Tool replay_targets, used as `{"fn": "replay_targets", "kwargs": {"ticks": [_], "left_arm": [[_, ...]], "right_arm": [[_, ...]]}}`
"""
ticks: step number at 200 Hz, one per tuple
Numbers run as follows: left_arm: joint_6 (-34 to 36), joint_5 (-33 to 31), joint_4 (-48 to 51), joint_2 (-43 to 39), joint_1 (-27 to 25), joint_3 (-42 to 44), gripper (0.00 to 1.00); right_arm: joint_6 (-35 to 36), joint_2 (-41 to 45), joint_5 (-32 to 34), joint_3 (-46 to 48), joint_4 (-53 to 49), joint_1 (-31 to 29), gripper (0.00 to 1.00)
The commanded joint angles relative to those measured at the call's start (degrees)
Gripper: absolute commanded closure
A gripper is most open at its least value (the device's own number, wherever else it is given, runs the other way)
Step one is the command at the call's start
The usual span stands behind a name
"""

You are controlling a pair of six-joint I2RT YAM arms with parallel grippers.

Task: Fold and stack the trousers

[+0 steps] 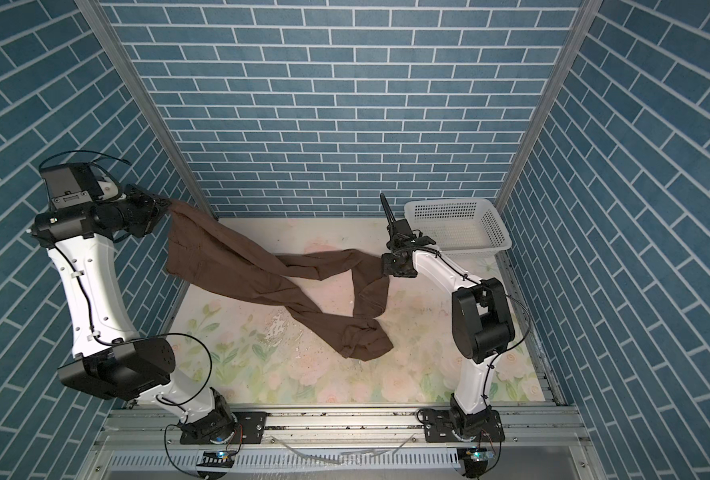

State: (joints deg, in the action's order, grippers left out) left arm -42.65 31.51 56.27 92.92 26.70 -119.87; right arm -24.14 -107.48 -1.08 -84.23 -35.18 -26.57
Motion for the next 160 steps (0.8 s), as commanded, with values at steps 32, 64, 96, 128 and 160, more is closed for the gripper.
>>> {"fn": "replay_targets", "kwargs": {"ticks": [32,64,96,128,160], "left_arm": [[1.32,5.89,-1.73,1.38,1.99,-3.10,0.94],[1.66,6.64,-0.94,1.14,2.64,-1.86,0.94],[-1.12,7.54,-6.28,-0.44,1.88,3.33,0.94],[-3.73,7.69,-11.30,2.59,-4.20,-1.21,0.94],[-6.36,6.62,-8.82,11.82,-9.74,-18.49,0.94]], "right_arm": [[-2.40,-8.36,-1.39,-5.03,-0.77,-0.51,0.36],[-2.05,-13.17,-1.72,-10.15,-1.19,0.77,0.44],[1.13,-20.86,-0.19,-29.68,-8.16,2.12,1.00],[5.50,-29.63,2.99,-70.03,-24.04,4.09,1.00],[-0.94,-17.21,2.52,-69.61,-11.39,8.96,1.00]]}}
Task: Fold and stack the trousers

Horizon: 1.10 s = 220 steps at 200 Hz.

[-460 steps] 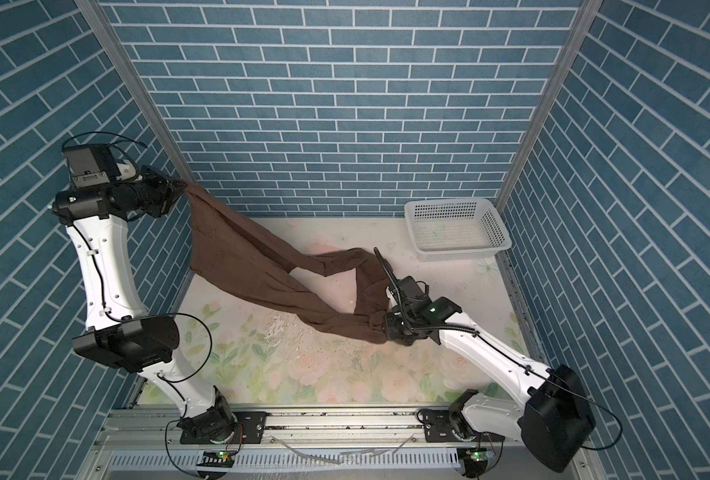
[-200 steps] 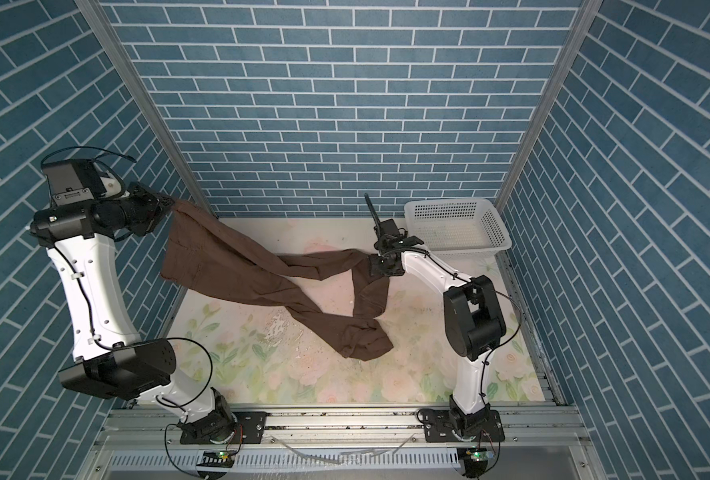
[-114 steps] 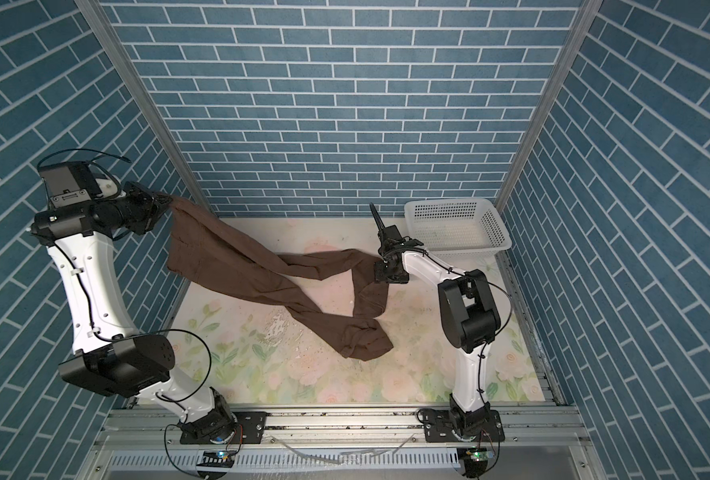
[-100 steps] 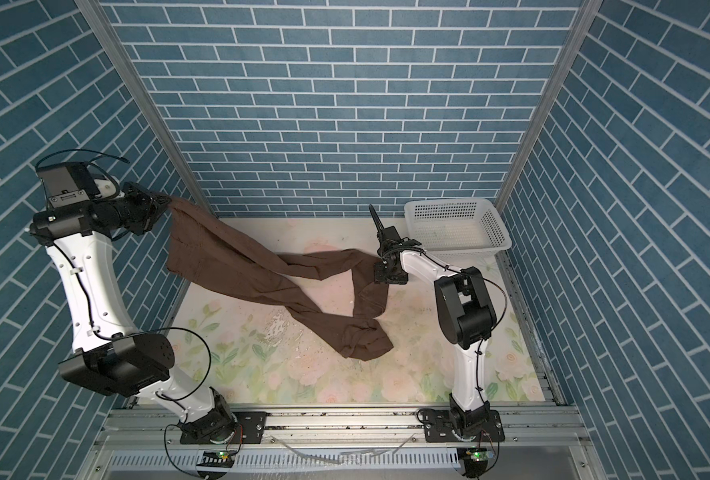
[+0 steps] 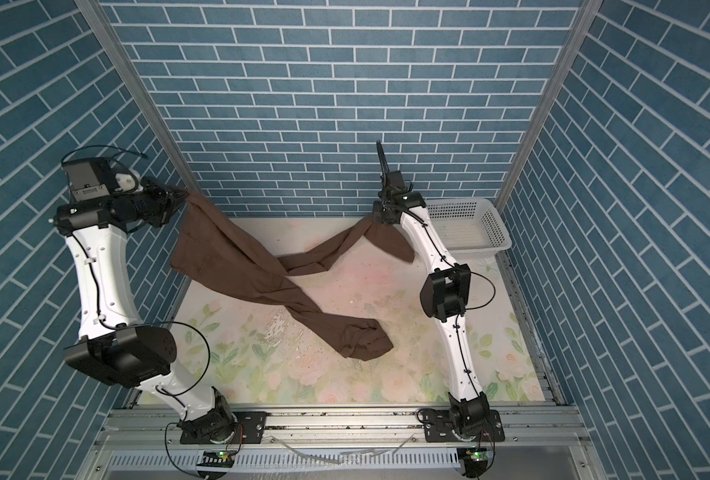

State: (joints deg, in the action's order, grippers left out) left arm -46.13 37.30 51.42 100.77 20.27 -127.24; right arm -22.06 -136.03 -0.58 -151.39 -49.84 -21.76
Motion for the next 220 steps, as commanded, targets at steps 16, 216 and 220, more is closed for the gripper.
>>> {"fn": "replay_targets", "kwargs": {"ticks": [16,216,220], "left_arm": [[-6.04,1.87,-5.02,8.07,-3.46,-18.04,0.94],[-2.82,4.71,-18.69,1.80,7.74,17.74,1.00],[-2.29,4.67,-18.11,0.86,7.70,19.28,1.00]], "right_arm": [[-1.80,17.81,2.99,-0.39,7.35,5.58,1.00],[-12.90,75.59,3.19,84.73,12.04,34.11,1.00],[-13.03,76.29,3.06,85.29,11.80,34.14,1.00]]}}
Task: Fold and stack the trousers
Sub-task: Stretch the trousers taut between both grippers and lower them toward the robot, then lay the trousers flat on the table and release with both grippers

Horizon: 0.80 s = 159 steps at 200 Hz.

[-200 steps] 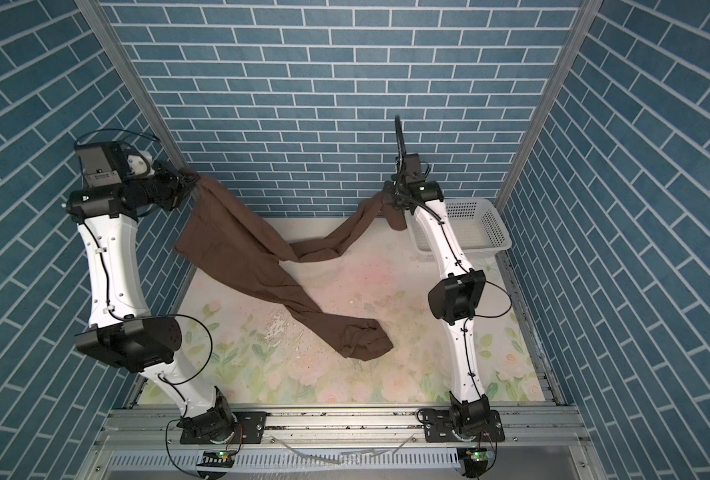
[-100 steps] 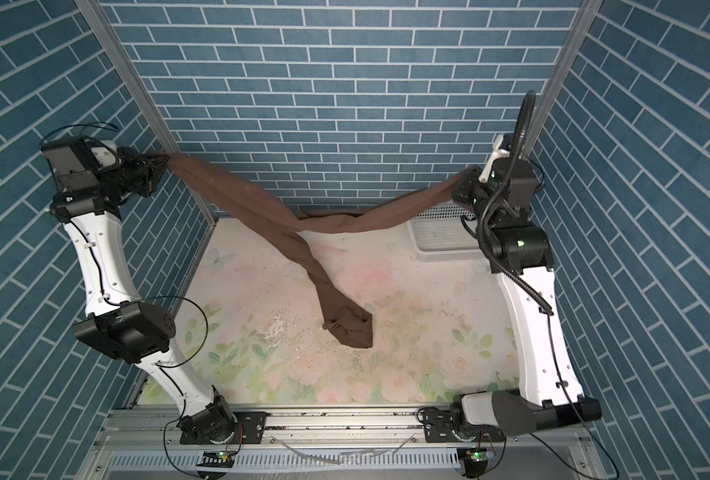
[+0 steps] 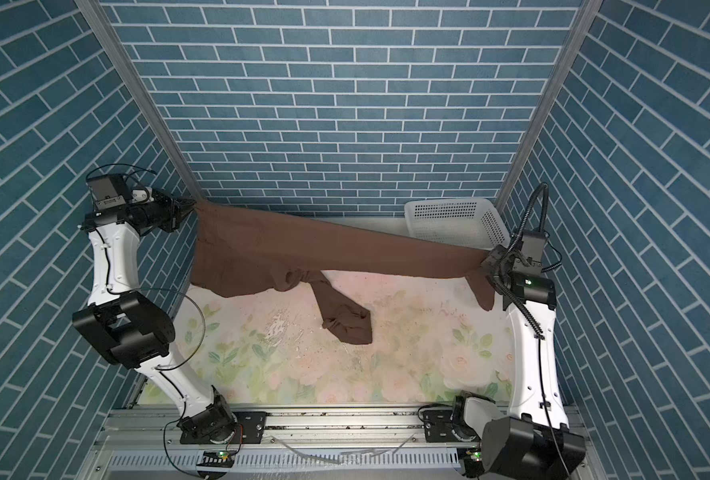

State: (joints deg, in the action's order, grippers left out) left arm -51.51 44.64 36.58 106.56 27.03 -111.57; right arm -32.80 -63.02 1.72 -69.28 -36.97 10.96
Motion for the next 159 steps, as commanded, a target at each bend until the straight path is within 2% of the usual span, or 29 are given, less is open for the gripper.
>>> {"fn": "replay_targets", "kwargs": {"ticks": [1,35,64,87,115,136,159], "left_arm": [[3.17,-2.70,-3.09,-5.17,0.94,3.97,1.00],[6.97,-6.98,3.22,-15.73,3.52,18.39,0.99],[15.33,-18.09,12.64,-24.17,6.56,24.06,0.99],[17.14,-22.70,15.70,-30.17,9.24,31.27,0.98],[15.73,-22.90,14.83,-34.51,12.89,43.02,0.99],[13.53,-20.80,12.48,-35.97,17.73,51.75,1.00],[12.25,-21.73,10.52,-37.28,21.65,57.58,1.00]], "right_arm": [[-2.33,3.49,0.80,3.40,-1.17,1.43,1.00],[-5.48,11.63,4.37,9.57,-4.26,1.96,1.00],[-6.49,15.30,7.27,11.35,-6.38,2.11,1.00],[-6.46,16.54,6.79,12.86,-6.58,2.05,1.00],[-8.48,19.17,7.44,20.26,-5.92,2.14,1.00],[-8.86,20.03,7.81,25.28,-5.93,2.13,1.00],[-8.05,20.38,8.56,27.86,-5.28,2.13,1.00]]}}
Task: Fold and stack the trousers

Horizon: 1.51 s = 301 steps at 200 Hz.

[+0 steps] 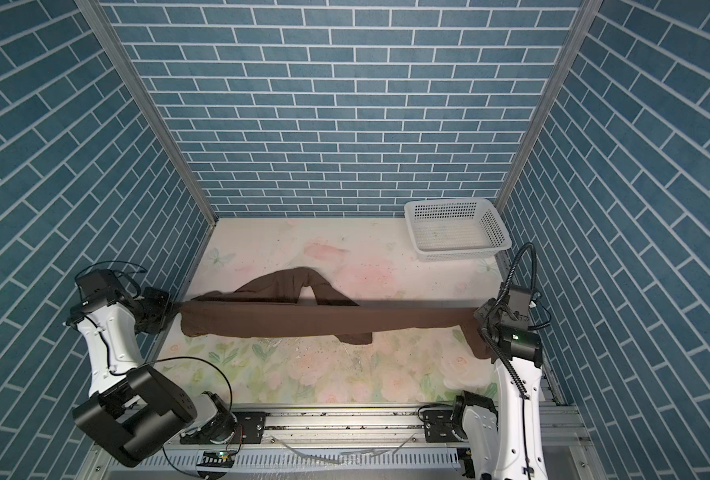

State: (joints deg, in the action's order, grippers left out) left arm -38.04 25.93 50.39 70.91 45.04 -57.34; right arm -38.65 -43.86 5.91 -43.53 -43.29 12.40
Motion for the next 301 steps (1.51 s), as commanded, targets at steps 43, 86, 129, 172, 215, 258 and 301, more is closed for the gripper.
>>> {"fn": "replay_targets", "kwargs": {"ticks": [43,86,129,172,215,258,301], "left_arm": [[-0.13,-8.81,-2.12,0.40,3.83,3.73,0.88],[1.89,-10.56,-1.61,2.23,4.42,4.43,0.51],[2.57,-9.58,0.08,-1.10,4.80,4.64,0.39],[0.56,-10.47,1.38,-7.46,4.80,4.43,0.59],[0.22,-6.19,-1.23,-5.42,2.51,3.86,1.00],[-2.34,-9.16,-6.30,2.39,-14.34,1.18,0.67],[-3.78,-8.32,-9.75,10.58,-19.63,-2.82,0.31]], "right_arm": [[-1.92,1.07,4.68,6.08,1.87,0.69,0.73],[-3.18,1.68,4.53,6.61,3.21,0.78,0.39],[0.65,3.69,6.48,-0.08,4.20,0.80,0.38],[3.93,3.99,7.30,-8.85,1.51,-0.20,0.36],[11.33,3.23,-5.28,-10.68,7.58,-2.89,0.65],[15.41,-14.17,-14.60,-11.37,16.22,-25.49,0.98],[20.00,-36.89,-14.83,-20.87,16.63,-44.53,0.47]]}}
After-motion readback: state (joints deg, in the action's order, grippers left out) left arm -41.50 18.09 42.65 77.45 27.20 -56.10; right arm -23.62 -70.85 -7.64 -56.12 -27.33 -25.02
